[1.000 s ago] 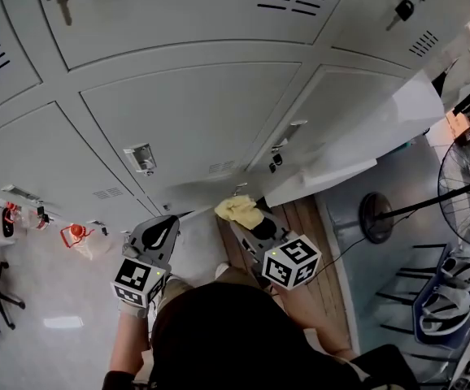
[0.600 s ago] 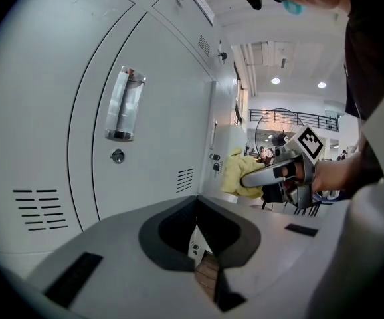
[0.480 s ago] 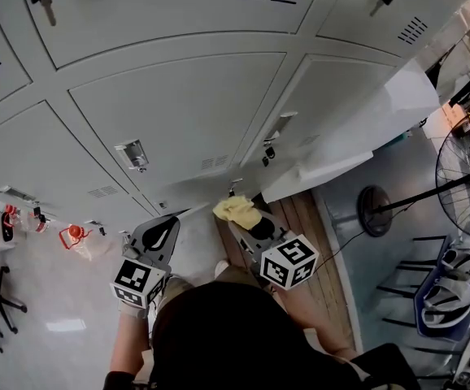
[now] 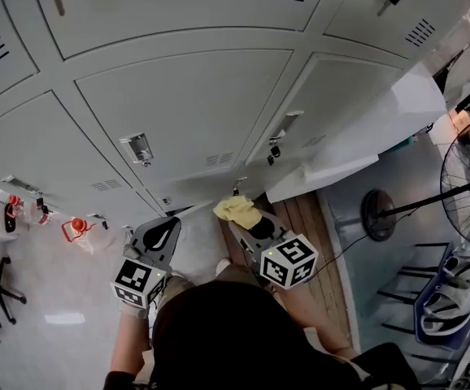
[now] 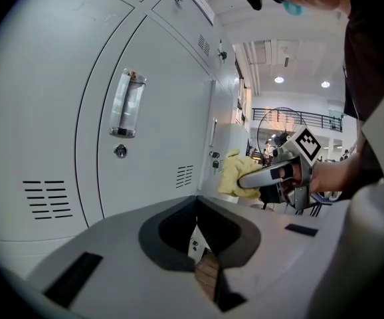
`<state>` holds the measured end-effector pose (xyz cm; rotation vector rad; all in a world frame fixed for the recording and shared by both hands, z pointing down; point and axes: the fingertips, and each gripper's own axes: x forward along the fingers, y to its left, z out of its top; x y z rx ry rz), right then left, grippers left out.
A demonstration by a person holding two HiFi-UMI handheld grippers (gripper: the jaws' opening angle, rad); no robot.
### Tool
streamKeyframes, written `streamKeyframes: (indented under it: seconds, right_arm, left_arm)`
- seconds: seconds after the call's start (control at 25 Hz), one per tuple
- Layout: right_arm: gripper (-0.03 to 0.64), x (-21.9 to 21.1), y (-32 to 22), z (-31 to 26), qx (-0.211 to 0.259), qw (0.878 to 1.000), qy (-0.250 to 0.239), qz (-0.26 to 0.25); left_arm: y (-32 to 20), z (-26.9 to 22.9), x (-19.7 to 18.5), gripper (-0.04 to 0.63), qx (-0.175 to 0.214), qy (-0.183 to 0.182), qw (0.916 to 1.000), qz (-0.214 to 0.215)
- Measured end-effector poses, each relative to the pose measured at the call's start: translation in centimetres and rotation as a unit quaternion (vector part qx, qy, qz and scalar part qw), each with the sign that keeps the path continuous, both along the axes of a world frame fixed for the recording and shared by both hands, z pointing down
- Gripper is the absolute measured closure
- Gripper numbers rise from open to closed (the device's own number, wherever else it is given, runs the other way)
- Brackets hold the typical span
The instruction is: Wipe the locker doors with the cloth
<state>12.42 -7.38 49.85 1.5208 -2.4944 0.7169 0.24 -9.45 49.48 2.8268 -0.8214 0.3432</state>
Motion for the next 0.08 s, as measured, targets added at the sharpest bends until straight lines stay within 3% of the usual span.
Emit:
streamKeyframes:
  seconds: [0.08]
  right_arm:
    - [0.486, -0.03, 0.00, 0.08, -0.001, 1.000, 0.000, -0.002]
  left_arm:
    - [0.02, 0.02, -0.05, 0.588, 0.001, -0.001, 1.0000, -0.002]
